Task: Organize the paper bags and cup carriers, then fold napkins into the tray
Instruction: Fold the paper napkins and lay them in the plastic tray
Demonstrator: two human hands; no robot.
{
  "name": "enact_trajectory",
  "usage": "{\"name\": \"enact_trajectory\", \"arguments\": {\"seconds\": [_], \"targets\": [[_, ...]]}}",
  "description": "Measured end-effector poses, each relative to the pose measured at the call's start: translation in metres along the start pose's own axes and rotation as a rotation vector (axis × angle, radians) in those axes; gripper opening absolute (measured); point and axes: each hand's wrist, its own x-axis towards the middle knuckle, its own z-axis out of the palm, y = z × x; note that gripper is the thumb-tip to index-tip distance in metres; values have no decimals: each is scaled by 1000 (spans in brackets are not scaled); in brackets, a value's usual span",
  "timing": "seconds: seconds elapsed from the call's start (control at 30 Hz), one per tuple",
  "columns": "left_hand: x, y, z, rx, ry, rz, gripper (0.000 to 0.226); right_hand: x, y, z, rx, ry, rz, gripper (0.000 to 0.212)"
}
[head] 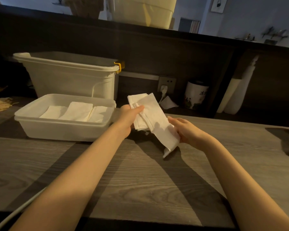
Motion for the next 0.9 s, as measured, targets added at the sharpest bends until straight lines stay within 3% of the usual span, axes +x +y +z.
{"name": "enact_trajectory", "arguments": {"seconds": [0.17,0.37,0.53,0.73,0.9], "targets": [[7,-2,-7,-39,74,-15,18,-3,3,-9,105,-210,114,65],[9,-1,-11,-126,99,-27,21,-9,4,-19,264,-221,58,37],[11,-4,-13,-102,102,-36,21,-12,3,-21,277,-279,-46,28],[11,-4,-13,-72,109,-46,23,-16,2,-28,404,-420,-68,38],[8,-4,-15,-12,80,-61,21,-14,0,-29,275,-502,-105,45]]}}
